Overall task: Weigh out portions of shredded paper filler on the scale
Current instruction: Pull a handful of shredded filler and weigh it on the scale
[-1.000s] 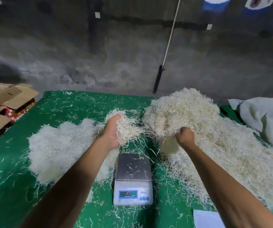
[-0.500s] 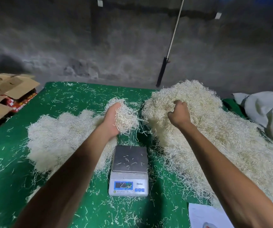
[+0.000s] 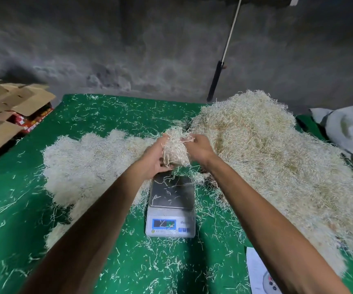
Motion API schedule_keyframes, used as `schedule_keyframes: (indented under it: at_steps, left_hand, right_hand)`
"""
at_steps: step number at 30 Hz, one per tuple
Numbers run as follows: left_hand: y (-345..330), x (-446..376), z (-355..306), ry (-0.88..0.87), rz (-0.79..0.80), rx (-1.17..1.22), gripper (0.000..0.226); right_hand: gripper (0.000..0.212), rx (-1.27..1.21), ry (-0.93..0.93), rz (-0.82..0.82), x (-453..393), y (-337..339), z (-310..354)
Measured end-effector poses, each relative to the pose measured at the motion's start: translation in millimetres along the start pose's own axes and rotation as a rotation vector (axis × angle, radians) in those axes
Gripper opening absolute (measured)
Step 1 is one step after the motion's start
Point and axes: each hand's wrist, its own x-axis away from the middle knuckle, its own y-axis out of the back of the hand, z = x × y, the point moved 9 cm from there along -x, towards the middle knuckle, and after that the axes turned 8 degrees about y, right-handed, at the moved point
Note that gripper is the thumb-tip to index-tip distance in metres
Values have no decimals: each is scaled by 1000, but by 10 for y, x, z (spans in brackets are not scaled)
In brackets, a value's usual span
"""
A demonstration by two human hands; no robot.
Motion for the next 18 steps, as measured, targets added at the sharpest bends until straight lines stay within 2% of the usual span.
schedule_keyframes:
  at_steps: [4, 6, 8, 11, 14, 16, 18]
  left_hand:
    - [285, -60, 167, -7, -82, 171, 72]
    - [363, -147, 281, -32, -132, 208, 54]
    - [472, -280, 458, -29, -166, 207, 34]
    - [637, -511, 778, -21, -246, 193, 45]
    - [832, -629, 1082, 29, -409, 116, 33]
    - [878, -719, 1205, 51, -445, -41, 31]
    - [923, -704, 1195, -5, -493, -215, 29]
  right_hand:
    - [47, -38, 14, -76, -81, 85, -278]
    - [47, -69, -9, -79, -82, 19, -458]
    - [56, -51, -21, -56, -74, -82, -632]
    - [69, 11, -11, -36, -68, -187, -876]
    - [74, 104, -75, 41, -34, -247, -1213]
    - [73, 217, -123, 128, -3, -278, -1457]
    - [63, 281, -130, 114, -4, -215, -1630]
